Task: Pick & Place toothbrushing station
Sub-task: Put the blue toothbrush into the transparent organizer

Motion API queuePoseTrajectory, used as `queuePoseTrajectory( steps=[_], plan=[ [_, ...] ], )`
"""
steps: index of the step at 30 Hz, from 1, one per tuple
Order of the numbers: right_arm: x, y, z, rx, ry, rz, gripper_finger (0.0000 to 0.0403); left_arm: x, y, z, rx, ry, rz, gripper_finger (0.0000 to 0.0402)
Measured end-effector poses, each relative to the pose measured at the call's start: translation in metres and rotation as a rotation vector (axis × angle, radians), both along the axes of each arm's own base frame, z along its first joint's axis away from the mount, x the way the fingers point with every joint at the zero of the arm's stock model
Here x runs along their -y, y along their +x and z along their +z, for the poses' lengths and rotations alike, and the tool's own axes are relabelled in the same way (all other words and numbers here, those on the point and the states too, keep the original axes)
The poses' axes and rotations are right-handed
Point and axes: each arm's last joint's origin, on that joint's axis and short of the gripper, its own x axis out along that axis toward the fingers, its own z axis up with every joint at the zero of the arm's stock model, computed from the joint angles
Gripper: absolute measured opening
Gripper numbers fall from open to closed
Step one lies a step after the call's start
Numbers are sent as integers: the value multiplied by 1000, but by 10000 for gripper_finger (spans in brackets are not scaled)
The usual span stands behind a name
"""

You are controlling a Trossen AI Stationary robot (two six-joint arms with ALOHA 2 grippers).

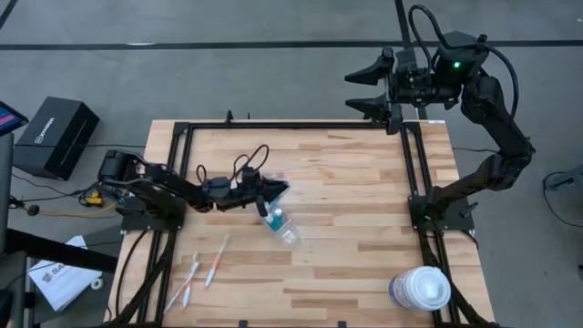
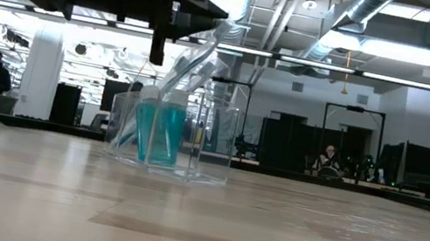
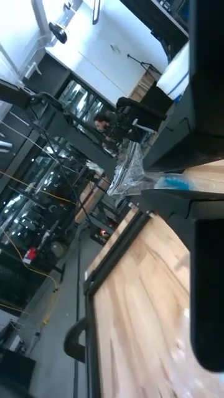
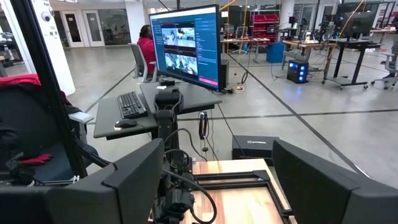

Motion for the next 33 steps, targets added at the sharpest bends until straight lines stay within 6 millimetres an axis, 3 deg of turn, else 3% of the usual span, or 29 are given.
queuePoseTrajectory(
  steps=[9,18,27,33],
  plan=[
    [0,0,0,3,8,0,289,0,-12,-12,-29,-51,-14,55],
    [0,0,5,45,-8,0,289,0,-12,-11,-18,-70,-32,112],
    [0,1,4,40,-7,-1,289,-1,-21,13,59,-39,-27,189],
    [0,1,4,40,-7,-1,289,-2,-31,19,-53,-16,-24,213]
  ],
)
